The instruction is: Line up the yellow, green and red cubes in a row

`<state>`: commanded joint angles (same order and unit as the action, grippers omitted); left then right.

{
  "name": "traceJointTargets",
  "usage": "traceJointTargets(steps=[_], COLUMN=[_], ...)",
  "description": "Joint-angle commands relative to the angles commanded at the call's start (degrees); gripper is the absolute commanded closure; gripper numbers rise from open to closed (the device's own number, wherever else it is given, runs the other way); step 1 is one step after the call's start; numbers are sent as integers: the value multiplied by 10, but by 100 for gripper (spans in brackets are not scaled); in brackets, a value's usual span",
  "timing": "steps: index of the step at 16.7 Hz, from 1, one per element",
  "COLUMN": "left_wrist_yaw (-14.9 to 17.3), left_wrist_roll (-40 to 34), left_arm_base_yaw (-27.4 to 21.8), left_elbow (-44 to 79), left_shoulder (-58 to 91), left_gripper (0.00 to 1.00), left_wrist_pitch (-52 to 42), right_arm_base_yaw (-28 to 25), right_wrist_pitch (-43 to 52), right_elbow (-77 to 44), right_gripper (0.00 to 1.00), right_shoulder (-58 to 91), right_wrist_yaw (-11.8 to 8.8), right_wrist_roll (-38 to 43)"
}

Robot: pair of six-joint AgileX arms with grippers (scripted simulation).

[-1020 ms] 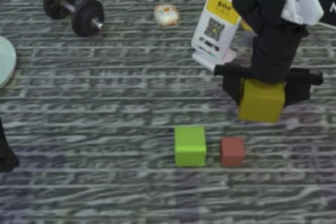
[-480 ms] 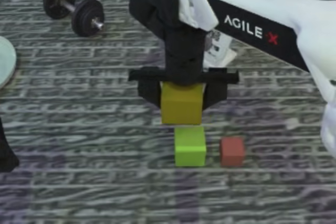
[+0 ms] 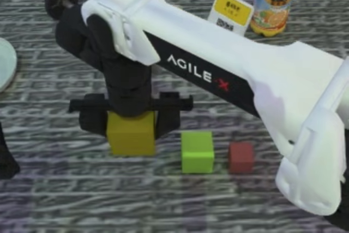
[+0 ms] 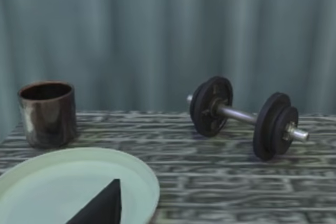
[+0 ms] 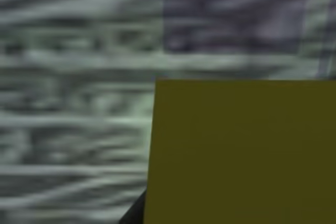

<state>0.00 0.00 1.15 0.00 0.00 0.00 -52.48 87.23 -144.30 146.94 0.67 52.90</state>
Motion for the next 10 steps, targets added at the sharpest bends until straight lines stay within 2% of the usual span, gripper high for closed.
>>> traceJointTargets(steps=[6, 10], left_wrist_yaw=[0, 0], left_wrist_roll=[0, 0], left_arm_base_yaw=[0, 0], left_elbow=[0, 0], left_shoulder=[0, 0], left_gripper=[0, 0], left_wrist_pitch=[0, 0], right_arm_base_yaw=[2, 2], right_wrist_pitch=[-11, -90], right_elbow=[11, 97], right_gripper=[100, 100], right_shoulder=[-4, -7], right_wrist_yaw=[-1, 0], right_wrist_roll=[0, 1])
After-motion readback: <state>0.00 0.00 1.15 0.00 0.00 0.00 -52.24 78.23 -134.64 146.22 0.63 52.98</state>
